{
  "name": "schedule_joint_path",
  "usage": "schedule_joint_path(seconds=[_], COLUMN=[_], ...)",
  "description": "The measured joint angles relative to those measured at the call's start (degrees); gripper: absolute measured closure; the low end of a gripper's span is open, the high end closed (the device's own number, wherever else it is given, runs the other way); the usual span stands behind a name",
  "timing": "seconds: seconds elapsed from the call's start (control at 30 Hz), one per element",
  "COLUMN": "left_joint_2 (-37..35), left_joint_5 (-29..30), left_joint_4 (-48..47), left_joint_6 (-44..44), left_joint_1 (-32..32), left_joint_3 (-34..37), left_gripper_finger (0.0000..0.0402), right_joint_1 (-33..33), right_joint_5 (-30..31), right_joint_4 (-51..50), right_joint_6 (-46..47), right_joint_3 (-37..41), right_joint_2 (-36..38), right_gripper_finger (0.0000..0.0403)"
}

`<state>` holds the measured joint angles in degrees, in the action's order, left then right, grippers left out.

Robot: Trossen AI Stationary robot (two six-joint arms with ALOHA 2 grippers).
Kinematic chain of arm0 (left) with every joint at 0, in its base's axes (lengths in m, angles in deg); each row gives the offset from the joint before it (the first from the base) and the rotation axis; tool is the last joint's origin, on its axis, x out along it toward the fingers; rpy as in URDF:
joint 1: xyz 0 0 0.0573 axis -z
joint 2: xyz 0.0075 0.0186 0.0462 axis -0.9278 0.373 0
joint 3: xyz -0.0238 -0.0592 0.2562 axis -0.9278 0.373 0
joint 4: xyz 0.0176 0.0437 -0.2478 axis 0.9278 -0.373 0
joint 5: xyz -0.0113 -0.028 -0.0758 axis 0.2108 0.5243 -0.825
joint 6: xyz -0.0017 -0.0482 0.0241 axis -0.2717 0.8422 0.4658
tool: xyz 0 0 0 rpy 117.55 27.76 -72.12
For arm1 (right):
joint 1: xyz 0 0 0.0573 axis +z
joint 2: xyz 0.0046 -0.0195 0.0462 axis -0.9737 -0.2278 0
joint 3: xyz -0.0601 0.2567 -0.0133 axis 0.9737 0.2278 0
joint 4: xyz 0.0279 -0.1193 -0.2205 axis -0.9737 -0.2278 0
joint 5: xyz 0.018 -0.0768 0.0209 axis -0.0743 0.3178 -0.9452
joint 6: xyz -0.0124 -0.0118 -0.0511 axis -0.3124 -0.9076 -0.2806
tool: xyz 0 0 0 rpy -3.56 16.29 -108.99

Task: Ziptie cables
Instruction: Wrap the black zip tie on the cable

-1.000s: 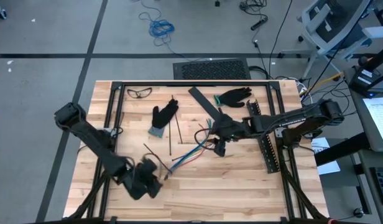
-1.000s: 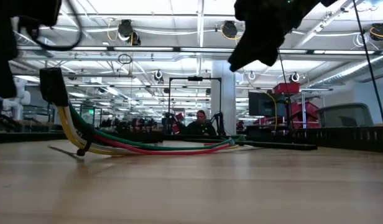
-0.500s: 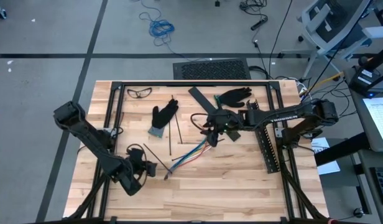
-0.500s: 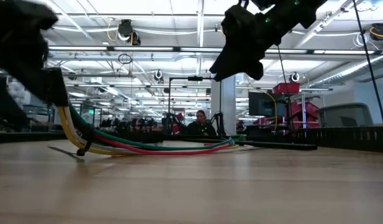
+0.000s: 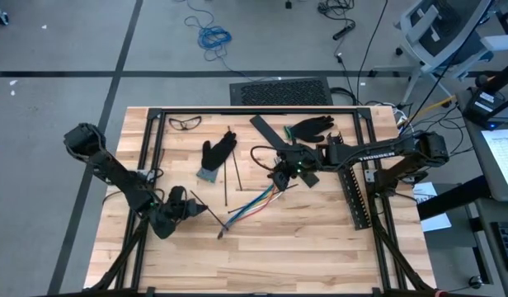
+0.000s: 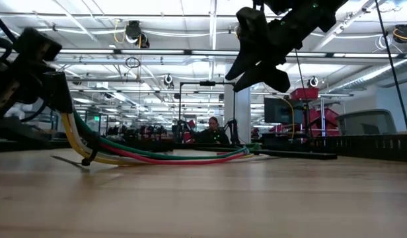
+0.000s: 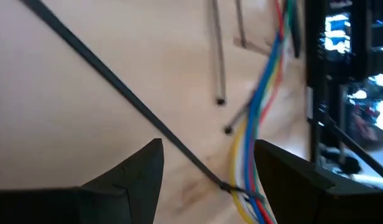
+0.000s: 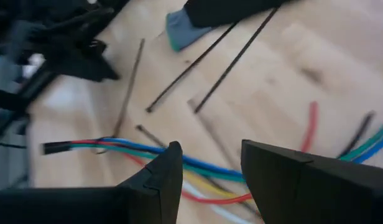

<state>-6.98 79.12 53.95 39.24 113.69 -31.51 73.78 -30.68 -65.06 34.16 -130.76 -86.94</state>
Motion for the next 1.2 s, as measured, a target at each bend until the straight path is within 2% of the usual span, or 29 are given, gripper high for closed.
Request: schedule_joint_path(seconds=[0.13,0.23,0.43,0.57,0.7,0.87,1.03,1.2], left_joint_2=[0.0,0.0,-0.1,-0.4,-0.8,-0.8,-0.8,-0.8], left_joint_5=[-0.4,-4.4,-13.0,-17.9,-25.4,-28.4,-34.2,-40.1], left_joint_4=[-2.4,-2.4,-3.4,-3.1,-2.5,-6.1,-12.5,-26.3], left_joint_6=[1.3,1.3,1.3,-1.3,-10.0,-25.0,-46.2,-73.1], left_joint_1=[-1.6,-3.2,-7.0,-10.3,-14.3,-18.6,-22.7,-25.9], left_joint_3=[0.0,0.0,-0.1,-1.3,-4.0,-8.5,-13.0,-20.7], left_gripper_finger=[0.0159,0.0159,0.0159,0.0159,0.0159,0.0159,0.0159,0.0159], right_joint_1=[0.3,0.6,-0.4,-1.0,-3.0,-7.3,-10.2,-11.5], right_joint_5=[-4.6,-4.8,-4.8,-4.8,-4.4,-4.3,-4.3,-4.5], right_joint_4=[2.0,1.8,-0.2,-4.5,-11.5,-18.7,-25.7,-29.5], right_joint_6=[2.8,1.1,-6.9,-14.3,-22.3,-29.0,-36.1,-40.8], right_joint_3=[-1.5,-5.0,-14.7,-19.6,-21.4,-21.4,-21.4,-21.4], right_joint_2=[-2.1,-5.5,-13.6,-16.0,-15.5,-12.2,-9.7,-9.0], right_gripper_finger=[0.0252,0.0252,0.0252,0.0252,0.0252,0.0252,0.0252,0.0252])
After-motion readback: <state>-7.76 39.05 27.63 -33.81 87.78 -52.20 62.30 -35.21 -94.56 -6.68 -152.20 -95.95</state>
